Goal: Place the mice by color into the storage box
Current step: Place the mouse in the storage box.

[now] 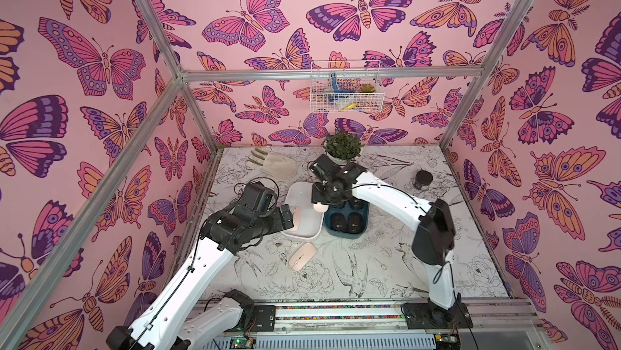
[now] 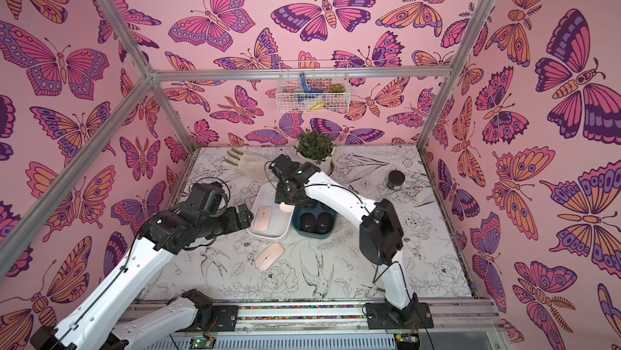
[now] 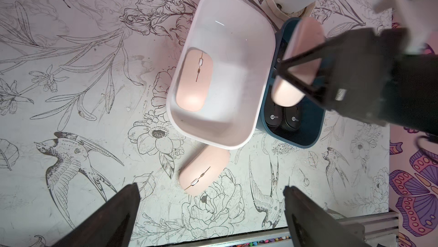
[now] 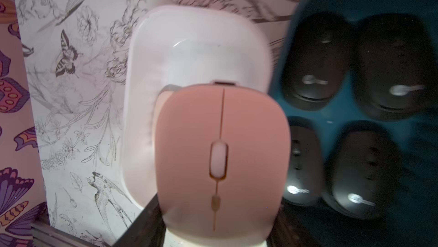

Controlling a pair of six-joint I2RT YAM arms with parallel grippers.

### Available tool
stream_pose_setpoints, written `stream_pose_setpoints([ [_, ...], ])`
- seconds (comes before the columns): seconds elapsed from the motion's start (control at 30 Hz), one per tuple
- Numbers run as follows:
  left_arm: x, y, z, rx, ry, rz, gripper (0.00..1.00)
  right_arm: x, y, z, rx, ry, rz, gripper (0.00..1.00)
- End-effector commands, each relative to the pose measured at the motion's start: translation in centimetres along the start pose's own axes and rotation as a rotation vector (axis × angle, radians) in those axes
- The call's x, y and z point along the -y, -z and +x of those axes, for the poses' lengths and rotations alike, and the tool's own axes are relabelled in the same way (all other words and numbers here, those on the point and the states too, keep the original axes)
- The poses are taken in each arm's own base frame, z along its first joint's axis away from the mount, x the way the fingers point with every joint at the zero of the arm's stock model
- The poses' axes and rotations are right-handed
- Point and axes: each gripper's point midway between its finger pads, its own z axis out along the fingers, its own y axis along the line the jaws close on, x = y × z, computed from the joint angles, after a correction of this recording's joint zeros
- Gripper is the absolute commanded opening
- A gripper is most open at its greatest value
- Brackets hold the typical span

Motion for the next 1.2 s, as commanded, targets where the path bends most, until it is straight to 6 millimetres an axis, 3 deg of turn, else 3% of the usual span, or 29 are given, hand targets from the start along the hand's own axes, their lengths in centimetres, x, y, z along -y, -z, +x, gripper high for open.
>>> stream_pose_setpoints([
  [0.0,-1.2,0.1,1.3,-0.032,0.022,-0.026,1.0,-0.6,-1.8,1.4,-0.076,0.0,0.055,0.36],
  [0.23,-2.1,0.7,2.2,-0.035,0.027,-0.031,1.0,-1.1,-6.4,1.6,-0.101,-0.099,0.072,0.36],
  [0.6,-2.9,0.2,3.6,-0.085,0.051,-0.054,0.99,0.5,-9.5,4.2,-0.154,-0.24,0.091,0.44],
  [0.87,-3.1,-0.5,4.5,-0.128,0.069,-0.066,0.99,-0.6,-9.2,4.8,-0.172,-0.258,0.048,0.64],
  [1.17,-2.4,-1.3,6.5,-0.217,0.122,-0.039,0.98,-1.8,-6.6,4.5,-0.149,-0.262,-0.047,0.74],
])
